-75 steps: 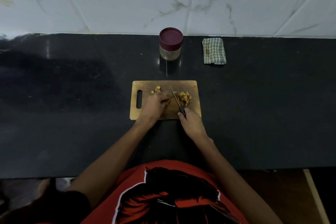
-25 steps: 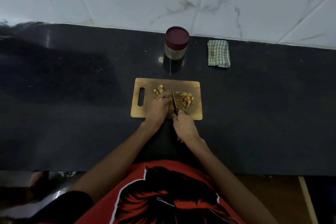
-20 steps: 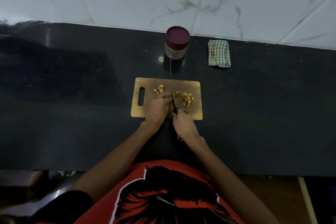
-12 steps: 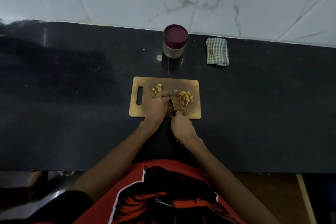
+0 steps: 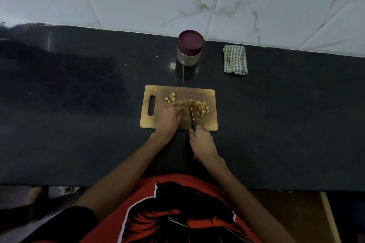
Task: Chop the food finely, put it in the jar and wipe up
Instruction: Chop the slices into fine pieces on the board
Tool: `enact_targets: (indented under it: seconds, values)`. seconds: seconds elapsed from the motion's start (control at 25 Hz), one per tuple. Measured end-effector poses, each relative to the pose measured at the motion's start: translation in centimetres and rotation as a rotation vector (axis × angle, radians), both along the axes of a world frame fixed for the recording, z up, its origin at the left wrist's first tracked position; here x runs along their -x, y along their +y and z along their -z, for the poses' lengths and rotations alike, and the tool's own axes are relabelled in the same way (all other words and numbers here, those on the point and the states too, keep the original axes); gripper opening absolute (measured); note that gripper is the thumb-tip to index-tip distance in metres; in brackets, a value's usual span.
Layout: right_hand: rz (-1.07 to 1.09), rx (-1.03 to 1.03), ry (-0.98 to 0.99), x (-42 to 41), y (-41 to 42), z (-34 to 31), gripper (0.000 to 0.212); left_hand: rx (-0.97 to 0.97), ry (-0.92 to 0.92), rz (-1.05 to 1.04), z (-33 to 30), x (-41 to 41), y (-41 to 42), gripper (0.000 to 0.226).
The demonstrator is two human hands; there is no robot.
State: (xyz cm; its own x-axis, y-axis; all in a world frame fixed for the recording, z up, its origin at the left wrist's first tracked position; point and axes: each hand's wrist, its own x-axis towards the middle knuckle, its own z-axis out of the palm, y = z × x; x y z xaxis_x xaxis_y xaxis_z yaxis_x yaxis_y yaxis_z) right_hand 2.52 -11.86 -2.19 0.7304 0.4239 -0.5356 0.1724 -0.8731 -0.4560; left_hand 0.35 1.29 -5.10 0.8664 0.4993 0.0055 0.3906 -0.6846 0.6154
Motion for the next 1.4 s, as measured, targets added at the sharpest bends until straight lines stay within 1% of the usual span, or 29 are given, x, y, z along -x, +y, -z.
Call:
enact_targets:
  seconds: [0.12, 0.24, 0.48, 0.8, 1.04, 1.2, 1.28, 1.4]
  values:
    - [0.0, -0.006, 0.033, -0.1, 0.2, -0.3, 0.023, 0.029, -0.036, -0.028, 0.2, 0.3, 0.1, 0.02]
    - [-0.016, -0.017, 0.039, -0.3, 0.4, -0.3, 0.023, 0.026, -0.027, -0.044, 0.2, 0.3, 0.0, 0.022]
    - [-0.061, -0.027, 0.015, -0.2, 1.0, -0.2, 0.021, 0.001, 0.009, -0.019, 0.3, 0.3, -0.1, 0.024]
    - [-0.106, 0.046, -0.058, -0.1, 1.7, -0.2, 0.021, -0.031, 0.008, 0.005, 0.6, 0.2, 0.0, 0.023]
    - [-0.072, 0.108, -0.026, -0.4, 2.9, -0.5, 0.025, -0.033, 0.021, 0.0, 0.4, 0.1, 0.0, 0.023]
    - [-0.094, 0.127, -0.02, 0.5, 1.5, -0.2, 0.024, -0.039, 0.027, -0.007, 0.3, 0.1, -0.1, 0.023]
    - [-0.091, 0.121, -0.018, 0.9, 0.7, -0.2, 0.026, -0.035, 0.02, -0.013, 0.5, 0.0, -0.1, 0.022]
    - [-0.016, 0.075, -0.023, 0.4, 0.3, -0.3, 0.027, -0.04, 0.013, -0.017, 0.6, 0.1, -0.1, 0.02]
